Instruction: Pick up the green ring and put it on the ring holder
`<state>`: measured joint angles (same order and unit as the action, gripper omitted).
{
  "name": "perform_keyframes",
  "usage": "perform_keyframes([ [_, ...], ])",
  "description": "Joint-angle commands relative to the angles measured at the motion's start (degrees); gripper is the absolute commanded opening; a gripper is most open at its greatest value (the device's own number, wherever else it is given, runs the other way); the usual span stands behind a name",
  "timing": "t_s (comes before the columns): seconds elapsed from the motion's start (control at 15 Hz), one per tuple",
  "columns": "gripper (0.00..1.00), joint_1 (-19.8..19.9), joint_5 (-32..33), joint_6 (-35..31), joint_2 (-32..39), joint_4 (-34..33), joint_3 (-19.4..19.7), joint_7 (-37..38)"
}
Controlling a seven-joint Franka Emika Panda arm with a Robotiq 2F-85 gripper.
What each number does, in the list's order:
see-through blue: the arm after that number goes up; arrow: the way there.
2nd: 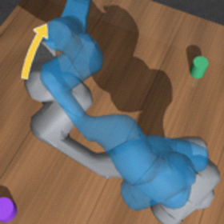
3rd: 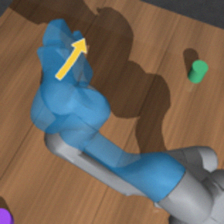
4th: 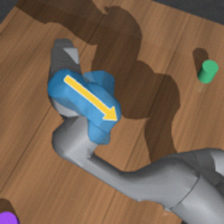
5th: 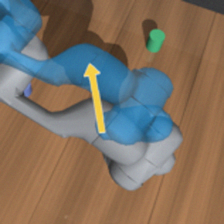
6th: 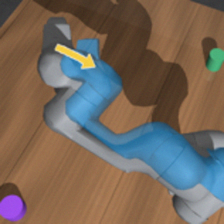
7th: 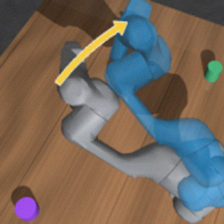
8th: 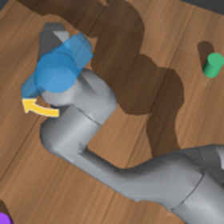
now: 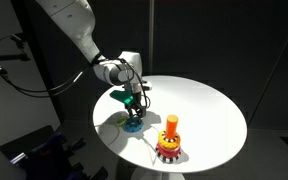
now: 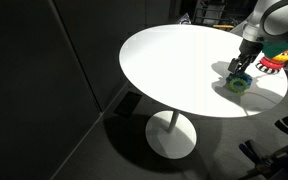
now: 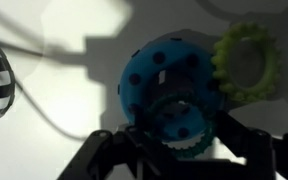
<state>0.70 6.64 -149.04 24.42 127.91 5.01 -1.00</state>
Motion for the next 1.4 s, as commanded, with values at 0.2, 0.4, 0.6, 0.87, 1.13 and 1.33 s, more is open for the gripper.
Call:
perform_keyframes([
  [0.2, 0.46, -0.29, 0.78, 1.27, -1.70, -0.71, 0.83, 2.40],
  [0.4, 0.46, -0.21, 1.08, 2.17, -3.78, -0.50, 1.43, 2.78],
  [0.6, 0.46, 0.05, 1.31, 3.45, -6.35, -0.24, 2.06, 2.96],
  [0.87, 0.46, 0.74, 1.54, 6.08, -9.85, -0.05, 2.78, 2.74],
  [1.13, 0.46, 1.85, 2.07, 9.58, -13.05, 0.05, 3.54, 2.59],
  [1.33, 0.46, 3.23, 2.29, 11.73, -14.87, -0.07, 4.21, 2.25],
])
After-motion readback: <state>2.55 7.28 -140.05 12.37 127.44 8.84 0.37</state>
